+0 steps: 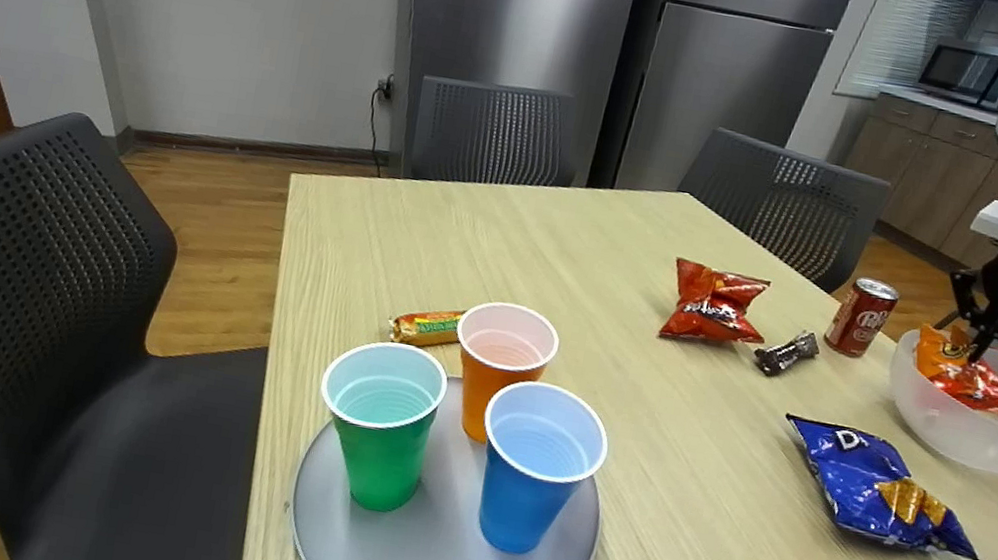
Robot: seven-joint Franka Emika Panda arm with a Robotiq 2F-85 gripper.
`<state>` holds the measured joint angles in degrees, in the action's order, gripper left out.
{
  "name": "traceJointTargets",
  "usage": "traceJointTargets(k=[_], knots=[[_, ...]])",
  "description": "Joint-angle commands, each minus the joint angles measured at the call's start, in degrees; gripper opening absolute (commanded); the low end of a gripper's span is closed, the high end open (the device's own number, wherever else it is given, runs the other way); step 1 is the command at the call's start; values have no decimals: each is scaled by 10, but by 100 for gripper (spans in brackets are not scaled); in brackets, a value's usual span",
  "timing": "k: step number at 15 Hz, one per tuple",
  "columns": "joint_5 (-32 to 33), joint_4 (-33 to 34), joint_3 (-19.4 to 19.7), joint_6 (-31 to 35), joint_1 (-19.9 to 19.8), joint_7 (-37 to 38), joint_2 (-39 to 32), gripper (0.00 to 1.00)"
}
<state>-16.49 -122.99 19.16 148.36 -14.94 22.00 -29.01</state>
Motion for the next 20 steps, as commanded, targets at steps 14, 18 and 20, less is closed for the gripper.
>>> traceJointTargets(k=[14,18,20], knots=[[15,17,-17,-50,12,-6,17,77],[42,-28,-17,-41,37,-15,79,100],[63,-52,-22,-43,49,-28,114,100]])
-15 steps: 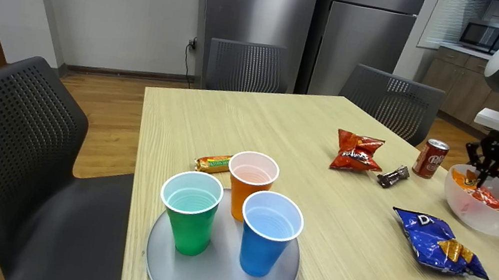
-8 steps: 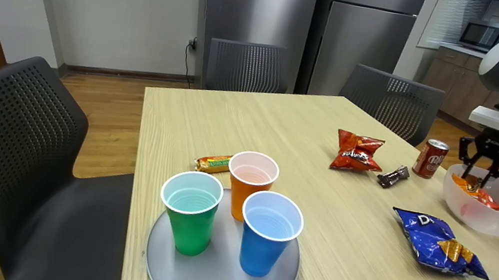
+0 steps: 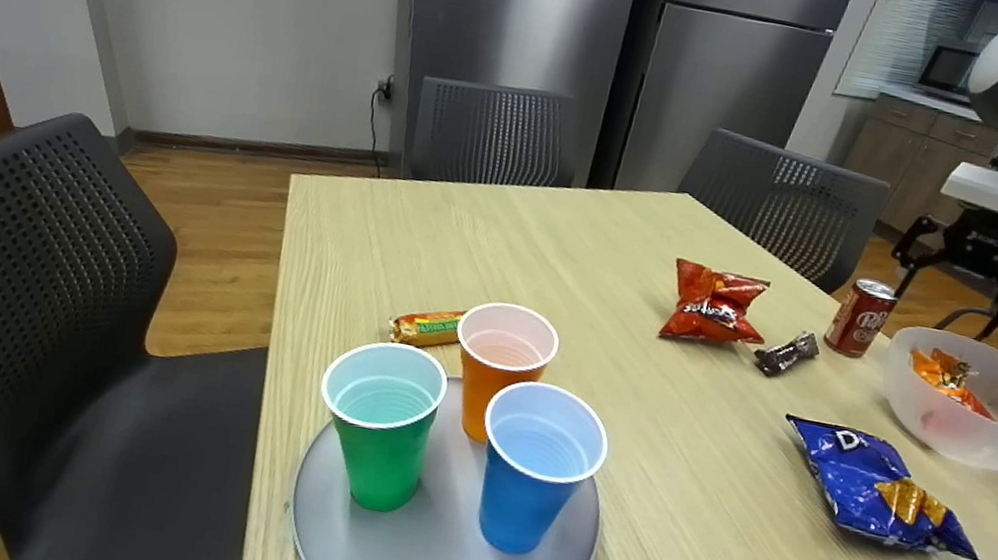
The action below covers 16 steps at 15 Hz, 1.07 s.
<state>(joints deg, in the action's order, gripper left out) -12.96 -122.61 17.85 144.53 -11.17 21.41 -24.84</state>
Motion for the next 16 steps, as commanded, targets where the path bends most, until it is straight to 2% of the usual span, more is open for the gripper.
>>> traceJointTargets(k=[1,6,16], knots=[[40,-66,-10,-5,18,-26,87,100],[105,-113,-30,-4,47,-45,147,100],[148,-172,-97,-38,58,-212,182,100]])
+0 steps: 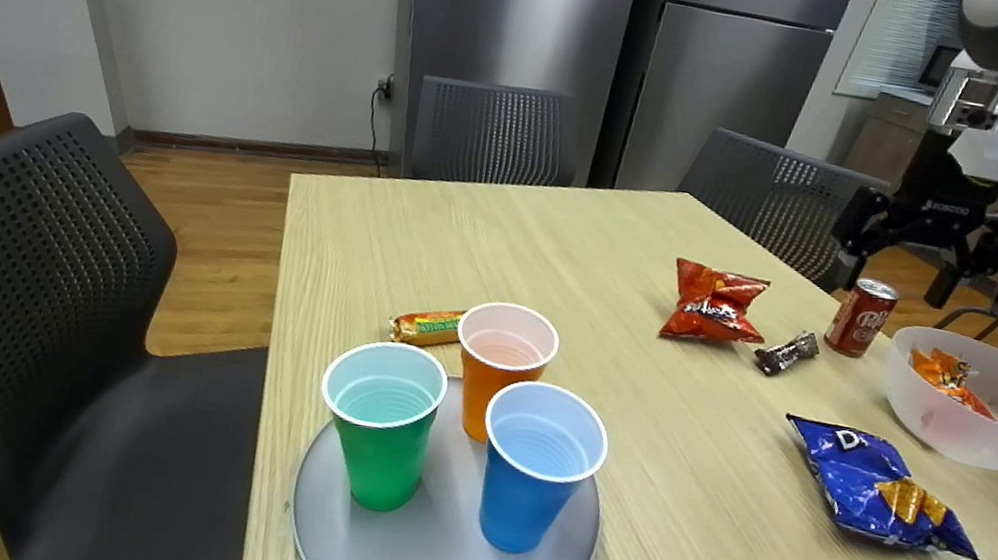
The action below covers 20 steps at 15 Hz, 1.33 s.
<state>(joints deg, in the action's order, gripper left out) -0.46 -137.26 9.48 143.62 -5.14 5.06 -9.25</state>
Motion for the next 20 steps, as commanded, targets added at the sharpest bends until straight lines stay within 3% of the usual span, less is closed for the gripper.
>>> traceJointTargets(k=[1,12,20], knots=[[31,-31,-17,-37,-2,-65,26,100],[98,-83,-32,-104,-4,-204,16,100],[112,-95,-28,-79,-11,-213,-39,100]])
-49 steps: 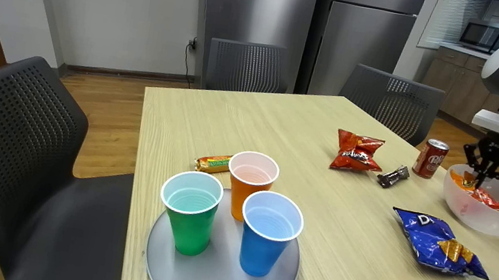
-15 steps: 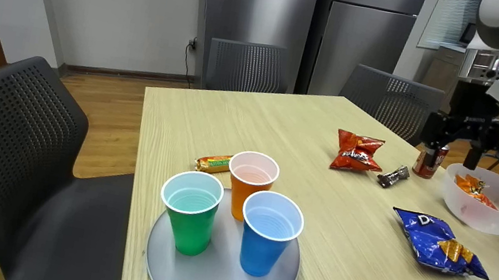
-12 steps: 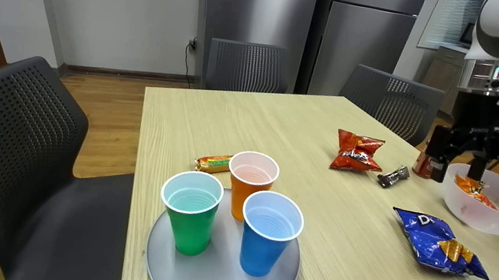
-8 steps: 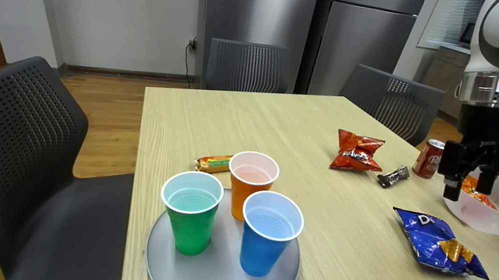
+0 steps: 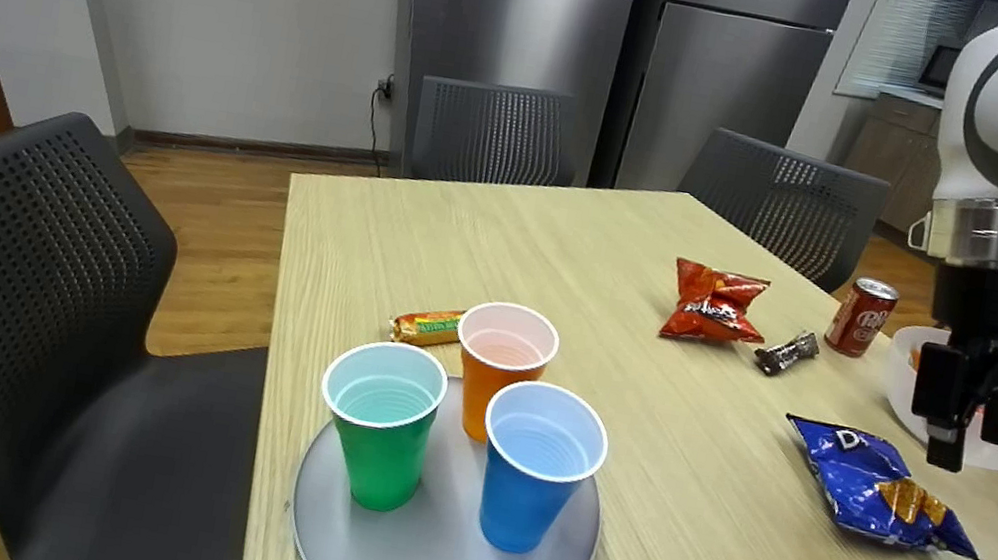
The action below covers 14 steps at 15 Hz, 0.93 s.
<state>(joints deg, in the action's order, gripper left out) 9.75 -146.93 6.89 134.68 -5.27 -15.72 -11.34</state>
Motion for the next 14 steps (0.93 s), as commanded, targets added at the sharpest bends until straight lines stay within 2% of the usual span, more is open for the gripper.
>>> traceJointTargets(k=[1,7,14], knots=[[4,6,-4,15,-11,-6,-29,100],[-13,40,-11,33,-17,-8,-87,100],[-29,94,-22,23,-23,-14,-136,100]])
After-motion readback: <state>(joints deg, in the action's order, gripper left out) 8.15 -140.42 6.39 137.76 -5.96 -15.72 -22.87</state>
